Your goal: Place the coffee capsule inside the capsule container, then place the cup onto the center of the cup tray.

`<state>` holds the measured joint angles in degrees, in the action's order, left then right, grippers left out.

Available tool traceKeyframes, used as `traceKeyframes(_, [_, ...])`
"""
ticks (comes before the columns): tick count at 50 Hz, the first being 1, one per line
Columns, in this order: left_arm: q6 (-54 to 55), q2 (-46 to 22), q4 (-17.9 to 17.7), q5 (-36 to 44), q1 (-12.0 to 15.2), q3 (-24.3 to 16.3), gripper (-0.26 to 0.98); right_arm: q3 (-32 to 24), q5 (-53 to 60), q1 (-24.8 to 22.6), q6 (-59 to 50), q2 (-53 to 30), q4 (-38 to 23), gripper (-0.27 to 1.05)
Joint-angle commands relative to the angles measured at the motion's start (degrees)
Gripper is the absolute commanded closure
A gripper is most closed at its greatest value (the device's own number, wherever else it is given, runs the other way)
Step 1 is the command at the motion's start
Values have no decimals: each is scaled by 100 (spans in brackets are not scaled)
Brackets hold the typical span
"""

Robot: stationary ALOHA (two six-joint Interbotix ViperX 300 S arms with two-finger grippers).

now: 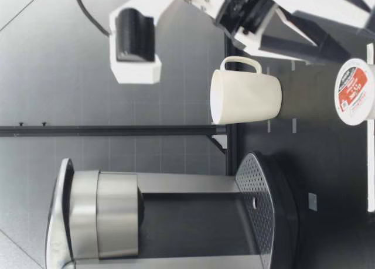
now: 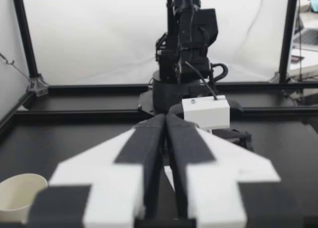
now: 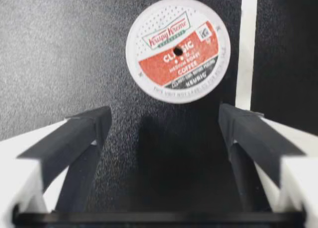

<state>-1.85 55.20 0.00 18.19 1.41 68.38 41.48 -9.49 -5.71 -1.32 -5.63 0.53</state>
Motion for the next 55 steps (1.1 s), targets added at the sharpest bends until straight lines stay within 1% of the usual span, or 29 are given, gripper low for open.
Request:
traceKeyframes(1, [-9, -44, 9, 53, 9, -70, 56, -167, 9, -35, 18, 18, 18, -11])
traceKeyframes(20, [0, -44, 9, 26, 9, -62, 56, -369, 9, 88, 18, -149, 0, -11])
traceKeyframes(44, [0, -44, 9, 9, 9, 0, 56, -756, -97, 185, 44, -360, -53, -11])
traceKeyframes(51, [0, -44, 18, 0, 9, 26, 56, -844, -334, 255, 44, -360, -53, -7])
traceKeyframes(55, [0, -44, 9, 0, 9, 44, 56, -879, -439, 264, 62, -360, -53, -2])
